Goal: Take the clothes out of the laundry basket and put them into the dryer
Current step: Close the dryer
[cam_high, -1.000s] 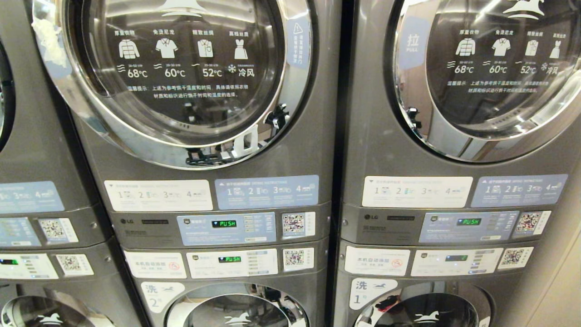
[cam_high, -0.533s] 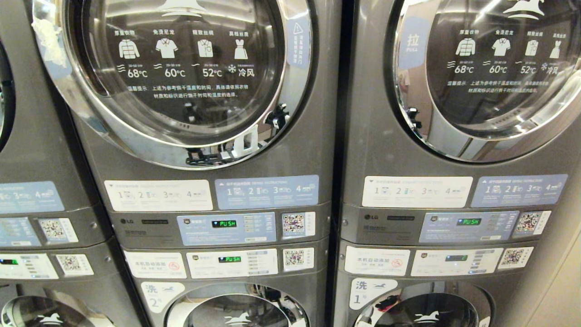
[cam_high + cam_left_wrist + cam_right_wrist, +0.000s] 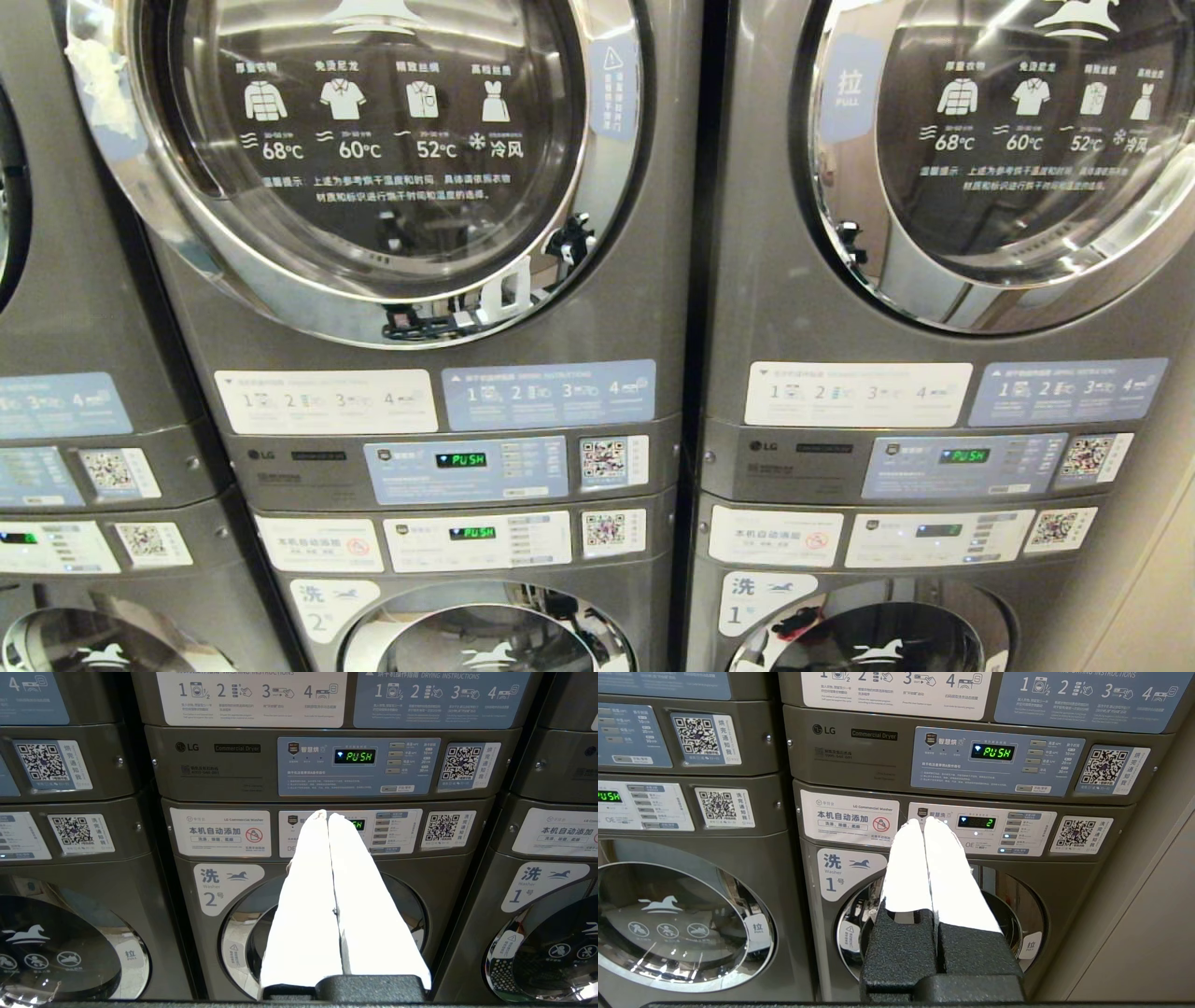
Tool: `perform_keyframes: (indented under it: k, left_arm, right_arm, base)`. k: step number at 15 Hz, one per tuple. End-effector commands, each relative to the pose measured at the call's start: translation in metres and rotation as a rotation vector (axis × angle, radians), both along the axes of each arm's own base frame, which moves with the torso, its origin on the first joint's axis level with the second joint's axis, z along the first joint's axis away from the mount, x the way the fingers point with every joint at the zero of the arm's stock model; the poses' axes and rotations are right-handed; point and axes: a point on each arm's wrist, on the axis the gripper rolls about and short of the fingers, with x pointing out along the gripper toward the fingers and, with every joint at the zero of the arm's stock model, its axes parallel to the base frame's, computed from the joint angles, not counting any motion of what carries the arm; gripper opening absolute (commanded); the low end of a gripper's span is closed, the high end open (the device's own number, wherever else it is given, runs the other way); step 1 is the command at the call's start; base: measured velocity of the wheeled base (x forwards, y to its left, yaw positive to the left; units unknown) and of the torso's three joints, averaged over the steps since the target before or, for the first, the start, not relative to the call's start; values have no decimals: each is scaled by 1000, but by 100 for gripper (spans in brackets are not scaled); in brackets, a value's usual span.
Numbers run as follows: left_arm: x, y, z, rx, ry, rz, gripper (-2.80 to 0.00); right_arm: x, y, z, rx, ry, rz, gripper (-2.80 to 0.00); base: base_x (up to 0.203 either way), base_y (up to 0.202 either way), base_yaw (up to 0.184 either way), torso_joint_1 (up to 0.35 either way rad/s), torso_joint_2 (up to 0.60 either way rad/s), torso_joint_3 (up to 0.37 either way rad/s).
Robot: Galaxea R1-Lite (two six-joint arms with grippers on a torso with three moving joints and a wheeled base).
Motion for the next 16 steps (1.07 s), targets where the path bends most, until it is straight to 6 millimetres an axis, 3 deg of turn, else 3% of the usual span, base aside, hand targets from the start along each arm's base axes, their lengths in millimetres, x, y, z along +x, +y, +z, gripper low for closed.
perform_keyframes:
  k: [1,2,4,6,8,10,13,15,16]
  left_arm:
    - [0,0,1,14,-5,-2,-280]
    - [-2,0,7,33,-25,-8,-280]
    - [-8,0,46,60,-84,-19,-280]
    - [5,0,88,58,-36,-16,-280]
    - [47,0,147,18,34,1,-280]
    - [108,1,194,-30,71,19,-280]
    - [197,8,252,-79,-15,67,-280]
    - [235,18,280,-97,-106,95,-280]
    - [243,23,287,-103,-139,97,-280]
  right_arm:
    - [0,0,0,-1,1,1,-280]
    - [0,0,0,0,2,1,-280]
    - [0,0,0,1,1,1,-280]
    - [0,0,0,1,1,1,-280]
    - [0,0,0,1,1,1,-280]
    - [0,0,0,1,2,1,-280]
    - [0,0,0,1,0,0,-280]
    - [0,0,0,1,0,1,-280]
    - [0,0,0,1,0,-1,-280]
  base:
    - [0,0,0,0,0,0]
    - [0,0,0,0,0,0]
    - [0,0,0,0,0,0]
    - [0,0,0,0,0,0]
    - [0,0,0,0,0,0]
    - [0,0,0,0,0,0]
    - [0,0,0,0,0,0]
    - [0,0,0,0,0,0]
    - [0,0,0,0,0,0]
